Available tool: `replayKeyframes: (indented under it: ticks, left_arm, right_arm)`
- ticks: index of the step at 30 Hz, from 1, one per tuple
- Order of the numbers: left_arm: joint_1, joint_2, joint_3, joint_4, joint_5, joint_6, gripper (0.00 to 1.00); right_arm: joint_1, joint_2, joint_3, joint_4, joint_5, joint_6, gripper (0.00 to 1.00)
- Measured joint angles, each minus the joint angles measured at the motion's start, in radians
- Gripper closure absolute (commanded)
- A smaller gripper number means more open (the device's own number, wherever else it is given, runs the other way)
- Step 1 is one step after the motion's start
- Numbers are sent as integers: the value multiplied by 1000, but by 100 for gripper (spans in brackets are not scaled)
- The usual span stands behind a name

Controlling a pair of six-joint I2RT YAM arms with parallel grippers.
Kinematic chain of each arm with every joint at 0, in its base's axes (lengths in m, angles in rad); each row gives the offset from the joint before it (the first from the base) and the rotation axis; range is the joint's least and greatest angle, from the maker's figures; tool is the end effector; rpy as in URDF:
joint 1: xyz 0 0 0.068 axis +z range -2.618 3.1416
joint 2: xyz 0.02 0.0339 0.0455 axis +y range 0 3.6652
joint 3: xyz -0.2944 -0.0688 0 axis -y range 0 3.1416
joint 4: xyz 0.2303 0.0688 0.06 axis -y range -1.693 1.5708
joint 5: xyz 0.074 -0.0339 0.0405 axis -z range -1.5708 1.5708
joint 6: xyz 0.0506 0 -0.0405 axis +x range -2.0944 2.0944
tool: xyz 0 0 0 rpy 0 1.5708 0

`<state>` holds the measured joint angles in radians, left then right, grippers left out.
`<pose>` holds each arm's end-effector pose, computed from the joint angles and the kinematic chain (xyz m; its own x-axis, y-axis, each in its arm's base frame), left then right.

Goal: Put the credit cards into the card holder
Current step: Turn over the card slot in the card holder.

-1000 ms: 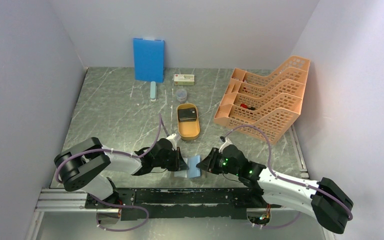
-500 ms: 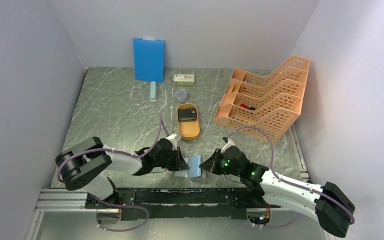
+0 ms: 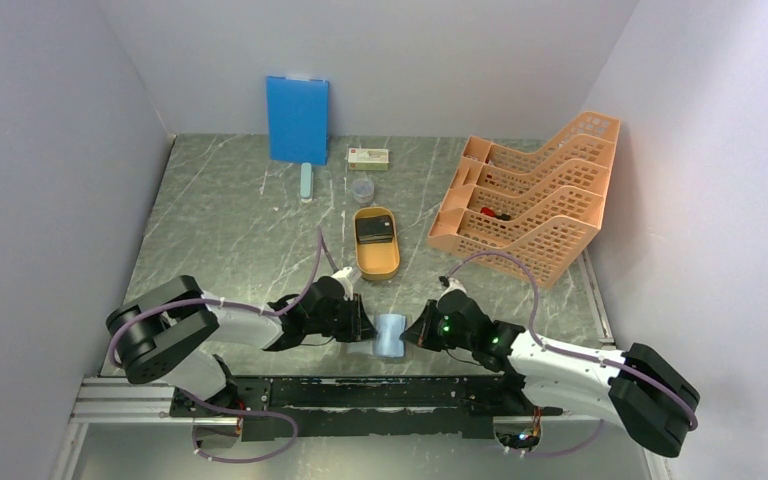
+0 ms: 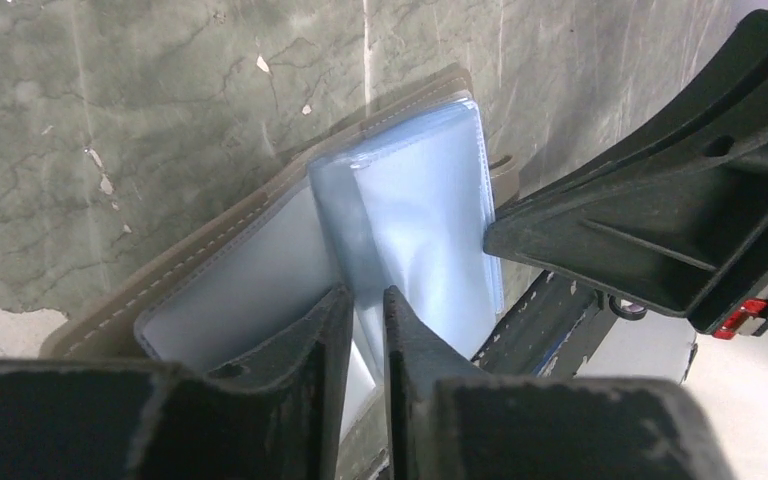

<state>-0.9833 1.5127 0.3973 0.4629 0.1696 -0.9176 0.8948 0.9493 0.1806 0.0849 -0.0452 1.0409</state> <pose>0.1351 -0.2182 0.1517 -0.9151 -0.0381 -0.4015 0.2765 0.6655 -0.6933 0.0936 0.1203 0.1572 -0.8911 0.2667 -0.3672 -0.0639 0.7273 0.6833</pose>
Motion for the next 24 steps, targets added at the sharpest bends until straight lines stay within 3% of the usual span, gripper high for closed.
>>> replayKeyframes:
  ticks: [10, 24]
  left_arm:
    - [-1, -68, 0, -57, -2, 5, 44]
    - [-2, -90, 30, -135, -12, 24, 41]
  right_arm:
    - [0, 34, 11, 19, -13, -10, 100]
    - [0, 82, 37, 49, -36, -20, 100]
